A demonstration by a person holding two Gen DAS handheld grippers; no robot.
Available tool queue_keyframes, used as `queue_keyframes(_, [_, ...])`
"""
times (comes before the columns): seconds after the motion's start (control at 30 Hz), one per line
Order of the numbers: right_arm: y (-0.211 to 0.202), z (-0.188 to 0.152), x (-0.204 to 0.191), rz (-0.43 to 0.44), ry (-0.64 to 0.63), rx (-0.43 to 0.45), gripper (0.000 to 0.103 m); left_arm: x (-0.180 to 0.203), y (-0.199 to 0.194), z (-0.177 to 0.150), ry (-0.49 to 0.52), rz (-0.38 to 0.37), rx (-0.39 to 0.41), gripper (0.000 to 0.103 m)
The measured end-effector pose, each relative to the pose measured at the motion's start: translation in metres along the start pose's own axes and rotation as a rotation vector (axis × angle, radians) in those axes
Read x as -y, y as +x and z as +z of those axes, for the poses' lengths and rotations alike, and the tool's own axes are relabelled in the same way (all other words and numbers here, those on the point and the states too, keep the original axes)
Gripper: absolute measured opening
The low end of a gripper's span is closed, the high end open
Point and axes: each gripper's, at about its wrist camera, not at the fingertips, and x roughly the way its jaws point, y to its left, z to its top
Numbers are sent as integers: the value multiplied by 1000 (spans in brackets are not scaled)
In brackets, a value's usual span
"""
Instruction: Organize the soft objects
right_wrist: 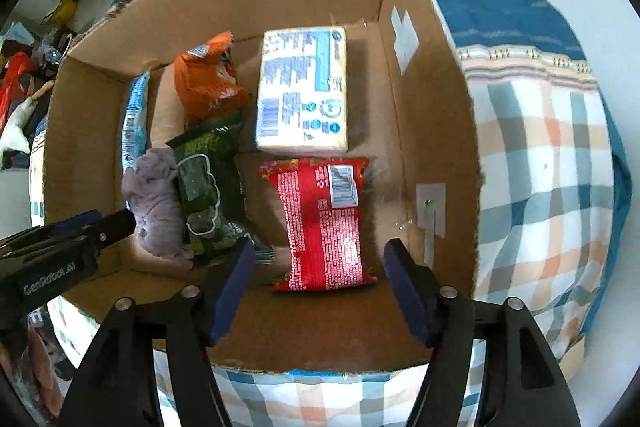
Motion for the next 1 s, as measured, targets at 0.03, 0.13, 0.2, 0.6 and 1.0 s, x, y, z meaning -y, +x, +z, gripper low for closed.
queue_keyframes(0.03, [-4, 0, 0, -5, -10, 8, 79, -1, -7, -3, 4, 11, 21, 48])
queue_keyframes(0.13, [-13, -1, -8, -4, -37, 23, 84, -10, -30, -8, 4, 36, 80, 63])
queue_keyframes(0.2, [-20, -3, -10, -5, -45, 34, 93, -10, -46, -13, 2, 54, 124, 69])
queue_keyframes(0.6, [-73, -29, -8, 1, -54, 129, 103, -16, -112, -42, -50, 82, 309, 98])
queue_keyframes(1.0, [-182, -104, -1, 35, -88, 316, 103, 0, -214, -133, -86, 76, 510, 98])
